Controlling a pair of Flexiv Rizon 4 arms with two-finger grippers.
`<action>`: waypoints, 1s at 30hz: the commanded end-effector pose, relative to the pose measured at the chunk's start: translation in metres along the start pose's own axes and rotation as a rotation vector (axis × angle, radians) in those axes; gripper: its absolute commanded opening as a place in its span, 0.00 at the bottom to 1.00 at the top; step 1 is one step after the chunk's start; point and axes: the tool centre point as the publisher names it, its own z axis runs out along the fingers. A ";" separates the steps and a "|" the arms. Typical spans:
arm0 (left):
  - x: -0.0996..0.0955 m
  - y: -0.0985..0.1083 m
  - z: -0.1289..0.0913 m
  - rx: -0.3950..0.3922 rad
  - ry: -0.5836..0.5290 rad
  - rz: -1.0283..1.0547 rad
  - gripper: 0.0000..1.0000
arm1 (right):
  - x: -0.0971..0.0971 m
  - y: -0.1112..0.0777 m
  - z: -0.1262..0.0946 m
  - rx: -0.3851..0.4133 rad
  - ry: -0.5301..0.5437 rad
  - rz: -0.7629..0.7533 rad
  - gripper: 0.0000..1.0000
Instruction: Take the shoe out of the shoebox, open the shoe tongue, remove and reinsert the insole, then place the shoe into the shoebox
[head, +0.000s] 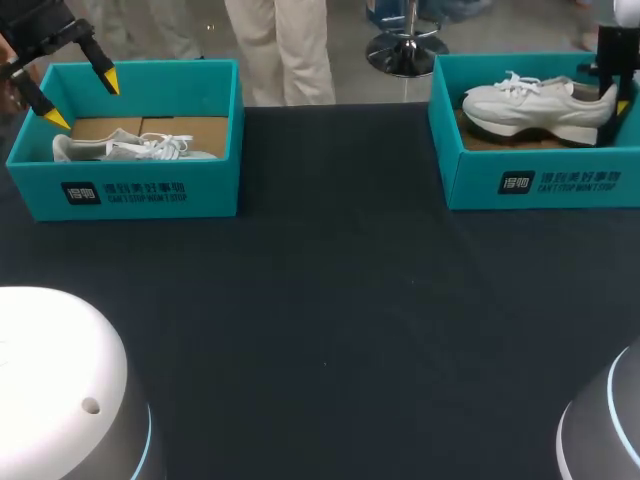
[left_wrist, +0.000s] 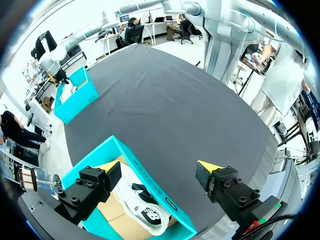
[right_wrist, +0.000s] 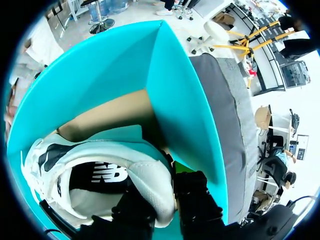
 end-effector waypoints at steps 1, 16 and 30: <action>0.000 0.000 0.000 -0.001 0.000 0.001 1.00 | -0.004 -0.003 -0.015 -0.006 -0.007 -0.008 0.00; 0.000 0.000 0.000 -0.001 0.000 0.001 1.00 | -0.010 -0.019 -0.067 -0.049 0.022 -0.045 0.00; 0.000 0.000 0.000 -0.001 0.000 0.001 1.00 | -0.017 -0.040 -0.126 -0.086 0.016 -0.080 0.00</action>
